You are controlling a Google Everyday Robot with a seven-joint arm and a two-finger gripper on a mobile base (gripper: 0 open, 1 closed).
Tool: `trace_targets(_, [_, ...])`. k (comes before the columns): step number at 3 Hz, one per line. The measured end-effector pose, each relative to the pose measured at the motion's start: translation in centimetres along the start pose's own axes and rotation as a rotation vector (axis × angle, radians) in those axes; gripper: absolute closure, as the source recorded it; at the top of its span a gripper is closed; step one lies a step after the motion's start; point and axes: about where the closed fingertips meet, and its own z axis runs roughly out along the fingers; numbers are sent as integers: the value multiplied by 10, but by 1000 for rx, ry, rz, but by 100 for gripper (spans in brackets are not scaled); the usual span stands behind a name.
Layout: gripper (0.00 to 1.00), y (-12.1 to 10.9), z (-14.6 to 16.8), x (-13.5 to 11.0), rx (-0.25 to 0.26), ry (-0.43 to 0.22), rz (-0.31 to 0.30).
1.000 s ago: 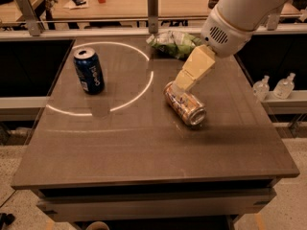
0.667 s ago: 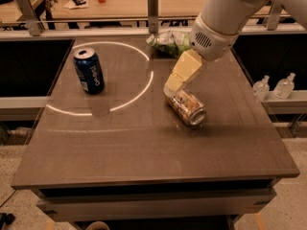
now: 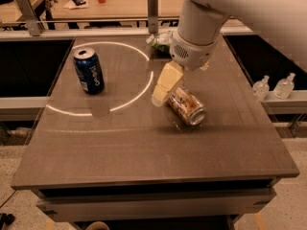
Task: Place orange can upright
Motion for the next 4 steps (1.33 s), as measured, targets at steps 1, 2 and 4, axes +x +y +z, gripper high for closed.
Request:
trace_targets(1, [0,5,10,3,4,26,45])
trace_targets(2, [0,6,19,7,7,37,113])
trace_targets(4, [0,-3,33,17,23,61,239])
